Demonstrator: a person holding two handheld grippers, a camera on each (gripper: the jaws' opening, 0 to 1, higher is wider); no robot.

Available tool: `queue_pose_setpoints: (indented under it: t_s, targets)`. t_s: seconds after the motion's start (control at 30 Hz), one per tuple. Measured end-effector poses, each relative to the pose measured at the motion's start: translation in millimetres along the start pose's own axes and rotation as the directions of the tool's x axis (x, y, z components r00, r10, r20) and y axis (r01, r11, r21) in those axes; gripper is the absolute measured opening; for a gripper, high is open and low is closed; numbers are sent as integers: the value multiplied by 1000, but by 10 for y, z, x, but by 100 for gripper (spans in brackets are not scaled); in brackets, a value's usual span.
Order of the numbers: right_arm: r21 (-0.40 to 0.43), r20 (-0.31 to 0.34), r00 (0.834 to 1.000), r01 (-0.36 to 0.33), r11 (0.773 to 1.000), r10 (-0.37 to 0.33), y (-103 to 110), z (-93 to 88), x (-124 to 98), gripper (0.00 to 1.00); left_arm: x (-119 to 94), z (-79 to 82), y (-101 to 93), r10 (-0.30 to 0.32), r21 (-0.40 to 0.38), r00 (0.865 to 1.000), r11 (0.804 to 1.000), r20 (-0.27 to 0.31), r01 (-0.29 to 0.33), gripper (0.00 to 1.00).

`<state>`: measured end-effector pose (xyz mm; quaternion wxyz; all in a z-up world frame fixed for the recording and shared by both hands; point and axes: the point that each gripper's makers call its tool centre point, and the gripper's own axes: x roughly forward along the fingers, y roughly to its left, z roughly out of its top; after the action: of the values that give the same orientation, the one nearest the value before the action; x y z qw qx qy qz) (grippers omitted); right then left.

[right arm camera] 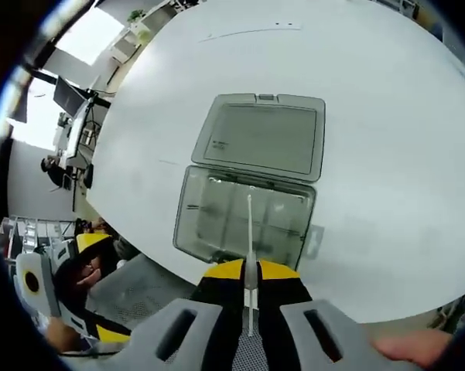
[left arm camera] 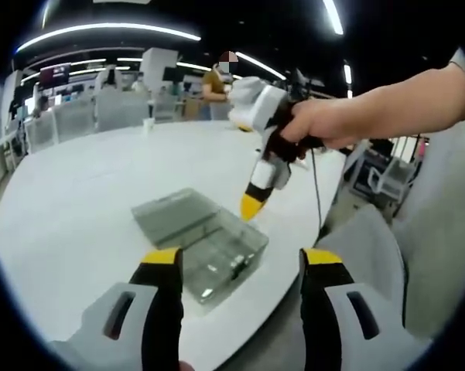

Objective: Insert the divider into the dual guide fixture by aligning both edges with the guide slots and pushing it downward to the bottom, including one-sided entry, uneven engagement, binding, and posture correction.

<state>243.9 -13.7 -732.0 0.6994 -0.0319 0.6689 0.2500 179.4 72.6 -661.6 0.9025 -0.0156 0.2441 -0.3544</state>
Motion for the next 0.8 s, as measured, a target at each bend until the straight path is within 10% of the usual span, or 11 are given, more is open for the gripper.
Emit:
queue_pose_setpoints:
  t_s: [0.8]
  targets:
    - [87,-58,997,51,995,-46,-33,87,145,0,15,-43,17,-1,-14,1000,1000,-2,1,57]
